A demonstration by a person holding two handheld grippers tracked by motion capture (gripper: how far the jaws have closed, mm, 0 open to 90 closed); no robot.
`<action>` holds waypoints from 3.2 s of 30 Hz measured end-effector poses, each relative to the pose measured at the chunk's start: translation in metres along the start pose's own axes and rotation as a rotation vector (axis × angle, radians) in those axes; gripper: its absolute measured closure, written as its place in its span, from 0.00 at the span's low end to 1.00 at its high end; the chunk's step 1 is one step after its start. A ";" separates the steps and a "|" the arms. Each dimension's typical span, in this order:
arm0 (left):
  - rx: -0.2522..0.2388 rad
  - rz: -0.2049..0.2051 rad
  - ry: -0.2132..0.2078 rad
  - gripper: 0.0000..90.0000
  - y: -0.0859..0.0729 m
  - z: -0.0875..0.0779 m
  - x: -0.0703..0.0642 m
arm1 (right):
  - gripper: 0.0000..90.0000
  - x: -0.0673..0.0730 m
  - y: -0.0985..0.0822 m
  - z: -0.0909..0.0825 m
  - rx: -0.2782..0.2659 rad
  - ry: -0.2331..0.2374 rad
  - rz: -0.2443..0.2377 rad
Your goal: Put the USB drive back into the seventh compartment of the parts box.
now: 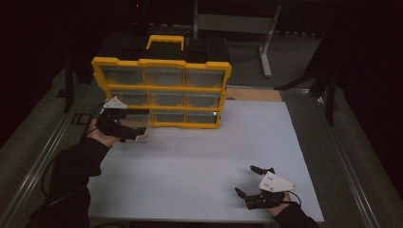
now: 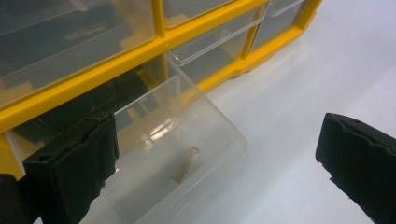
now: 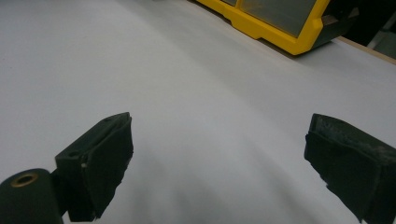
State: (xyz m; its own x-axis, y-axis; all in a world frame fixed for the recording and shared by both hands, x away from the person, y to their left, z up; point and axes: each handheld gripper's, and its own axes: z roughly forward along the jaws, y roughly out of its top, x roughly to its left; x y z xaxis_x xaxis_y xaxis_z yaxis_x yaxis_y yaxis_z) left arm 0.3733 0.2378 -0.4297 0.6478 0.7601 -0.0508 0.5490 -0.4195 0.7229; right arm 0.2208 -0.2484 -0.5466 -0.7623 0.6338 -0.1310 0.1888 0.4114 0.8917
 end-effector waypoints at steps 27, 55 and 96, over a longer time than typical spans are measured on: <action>-0.044 0.088 -0.057 0.00 -0.014 -0.008 -0.045 | 0.09 0.001 0.001 0.001 0.001 -0.001 0.001; -0.049 0.147 -0.130 0.00 -0.066 -0.003 -0.076 | 0.09 0.001 0.002 0.001 -0.002 0.004 -0.002; -0.073 0.057 -0.092 0.00 -0.148 0.002 -0.075 | 0.09 0.001 0.000 0.002 0.013 0.004 -0.016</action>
State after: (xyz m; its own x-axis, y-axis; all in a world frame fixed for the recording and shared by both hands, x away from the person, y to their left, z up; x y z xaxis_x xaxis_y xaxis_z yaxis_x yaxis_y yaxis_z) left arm 0.2447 0.2416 -0.5346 0.7246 0.6857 -0.0686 0.4719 -0.4212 0.7745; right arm 0.2212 -0.2460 -0.5474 -0.7680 0.6243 -0.1431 0.1849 0.4300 0.8837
